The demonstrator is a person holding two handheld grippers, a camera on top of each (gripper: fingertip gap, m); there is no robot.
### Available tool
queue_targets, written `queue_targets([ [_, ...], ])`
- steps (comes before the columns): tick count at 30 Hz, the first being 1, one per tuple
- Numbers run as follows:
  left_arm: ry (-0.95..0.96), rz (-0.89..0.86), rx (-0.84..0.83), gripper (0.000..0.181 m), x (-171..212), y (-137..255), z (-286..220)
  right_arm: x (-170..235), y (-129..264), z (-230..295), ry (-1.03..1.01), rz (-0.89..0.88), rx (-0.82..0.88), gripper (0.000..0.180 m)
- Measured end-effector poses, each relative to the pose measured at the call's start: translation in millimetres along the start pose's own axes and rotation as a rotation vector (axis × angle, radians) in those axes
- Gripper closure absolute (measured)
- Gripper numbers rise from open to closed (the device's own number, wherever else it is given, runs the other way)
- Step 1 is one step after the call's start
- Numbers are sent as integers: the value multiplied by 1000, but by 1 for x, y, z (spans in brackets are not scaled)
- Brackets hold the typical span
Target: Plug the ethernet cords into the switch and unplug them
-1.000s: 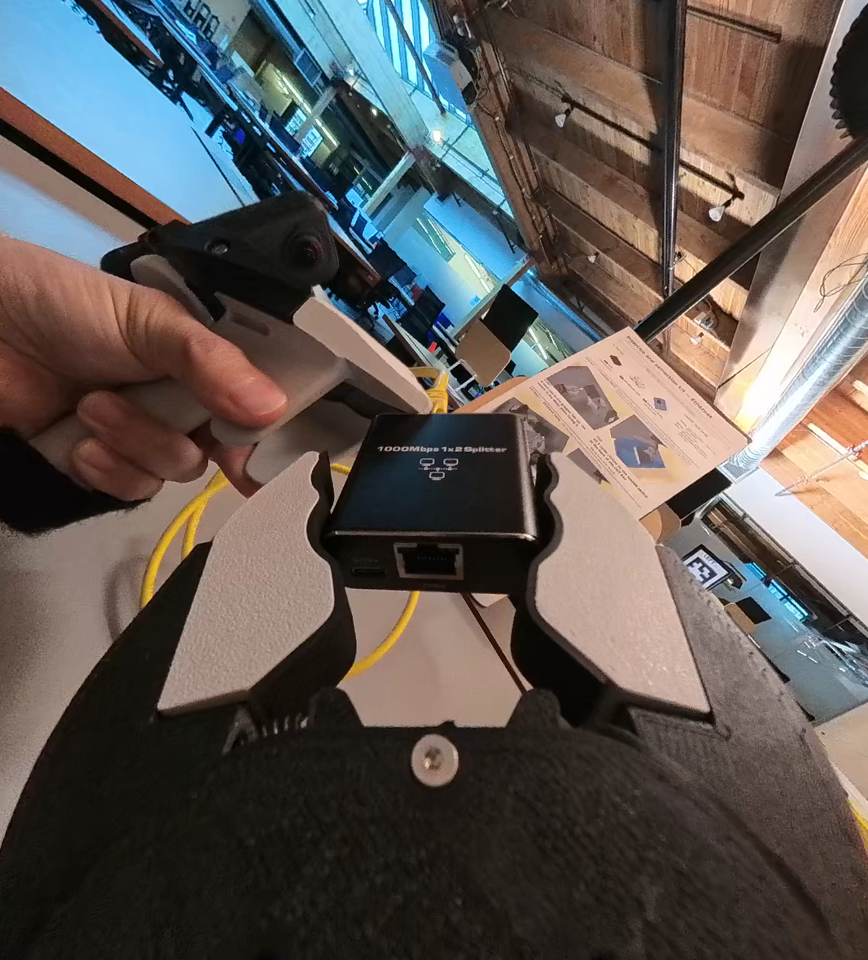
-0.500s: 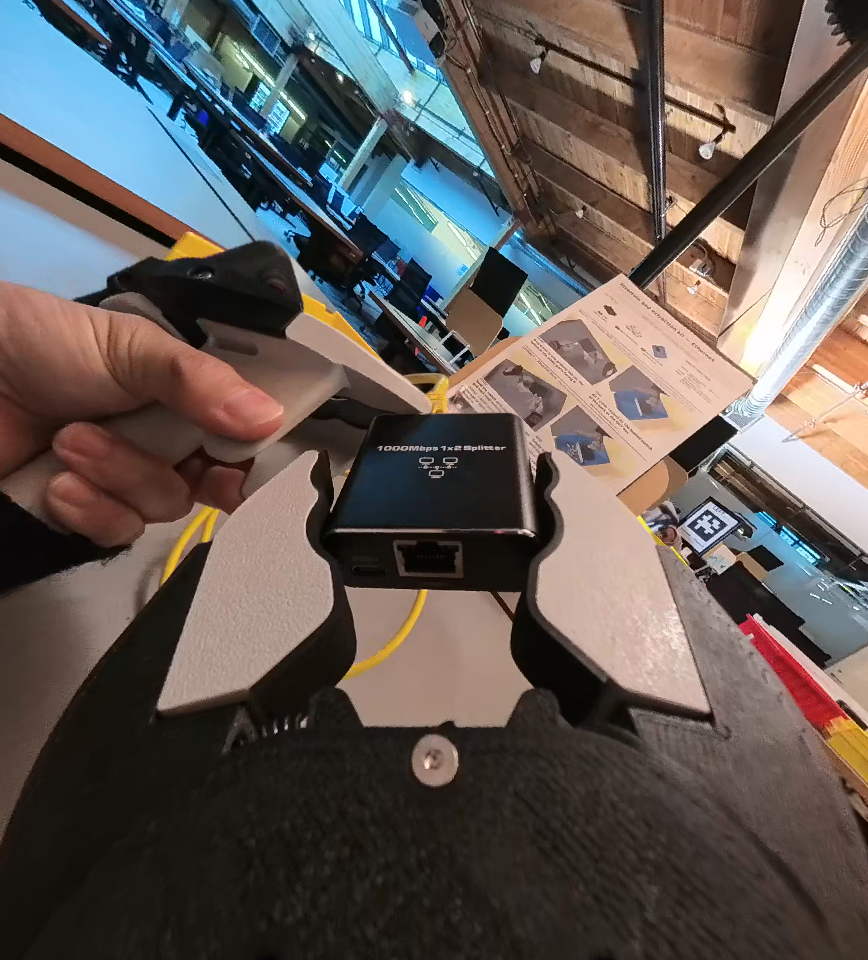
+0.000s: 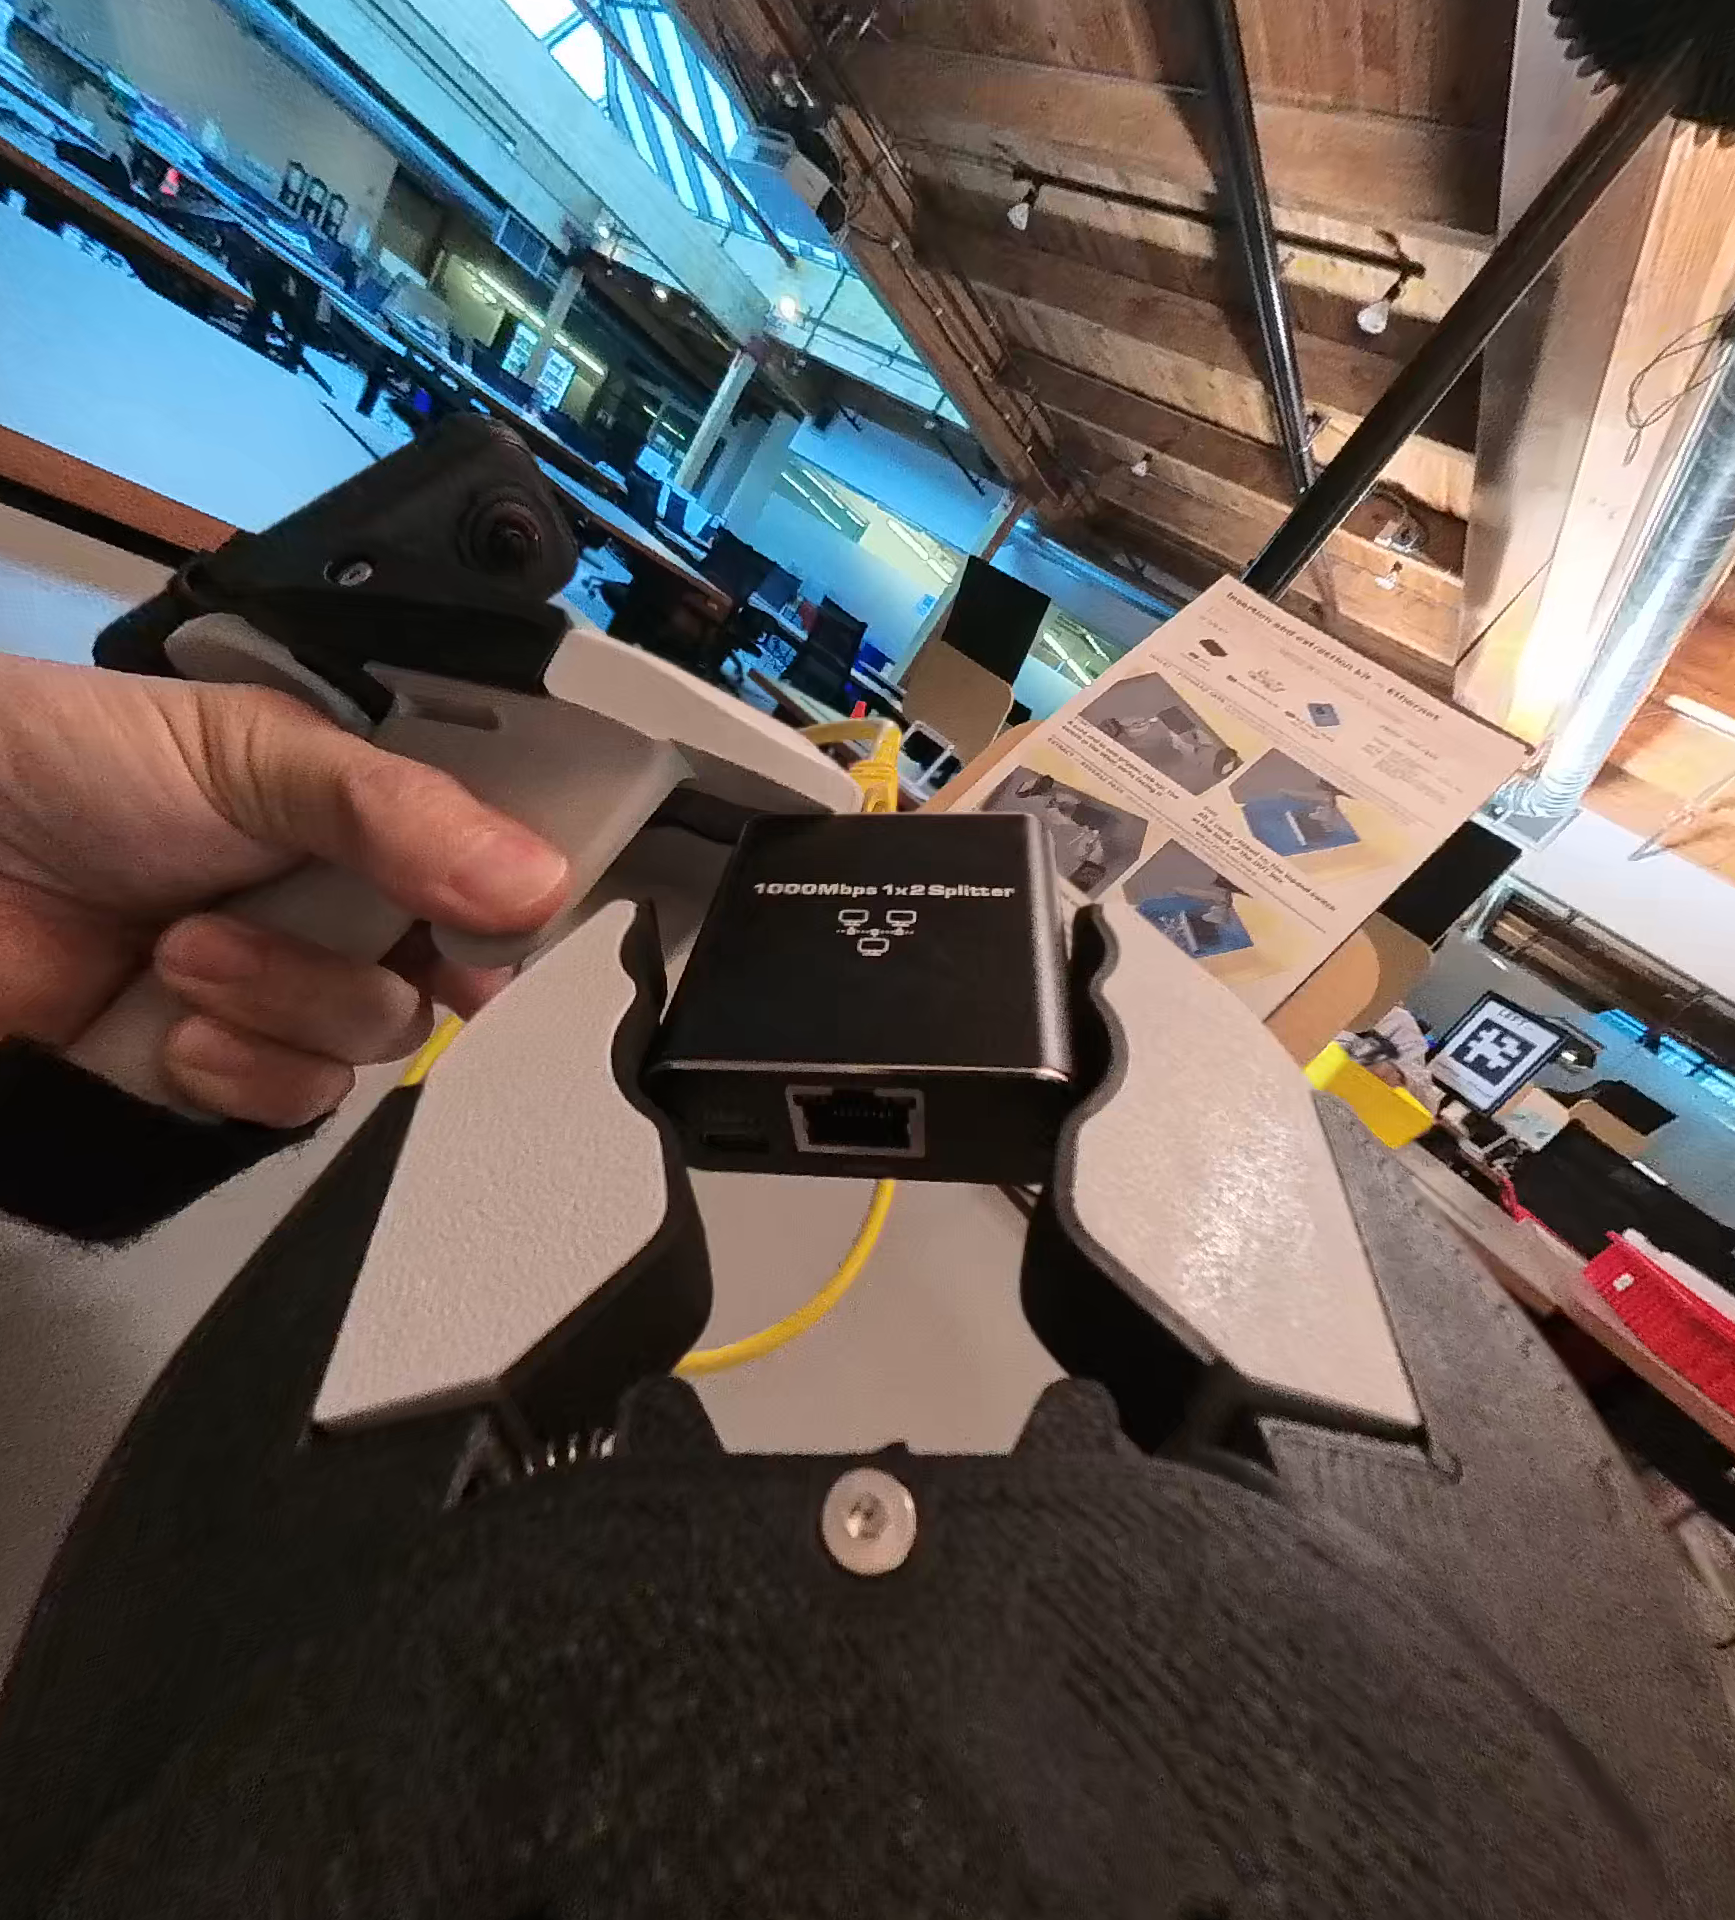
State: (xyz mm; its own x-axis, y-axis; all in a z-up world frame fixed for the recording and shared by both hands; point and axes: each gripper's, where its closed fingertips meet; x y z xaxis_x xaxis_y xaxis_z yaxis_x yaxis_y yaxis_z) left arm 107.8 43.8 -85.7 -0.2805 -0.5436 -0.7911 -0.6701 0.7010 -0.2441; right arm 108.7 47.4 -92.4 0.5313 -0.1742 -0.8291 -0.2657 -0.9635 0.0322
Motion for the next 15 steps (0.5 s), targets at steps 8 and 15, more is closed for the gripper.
queue_targets([
  [8,-63,39,-40,169,1,4,-3,-3,1,3,89,18,4,103],
  [15,102,-69,103,170,-3,7,-10,-17,3,5,83,-44,-29,103],
])
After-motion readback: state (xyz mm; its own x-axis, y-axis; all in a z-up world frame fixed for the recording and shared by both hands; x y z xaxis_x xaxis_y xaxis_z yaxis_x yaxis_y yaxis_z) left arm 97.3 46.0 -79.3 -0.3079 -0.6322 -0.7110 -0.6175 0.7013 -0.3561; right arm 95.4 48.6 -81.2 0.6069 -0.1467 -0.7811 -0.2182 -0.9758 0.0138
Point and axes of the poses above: each gripper's, where its closed fingertips meet, y back along the fingers, x out of its underside, z = x × y across the jaws, and after that the axes turned 14 degrees about z, right-handed
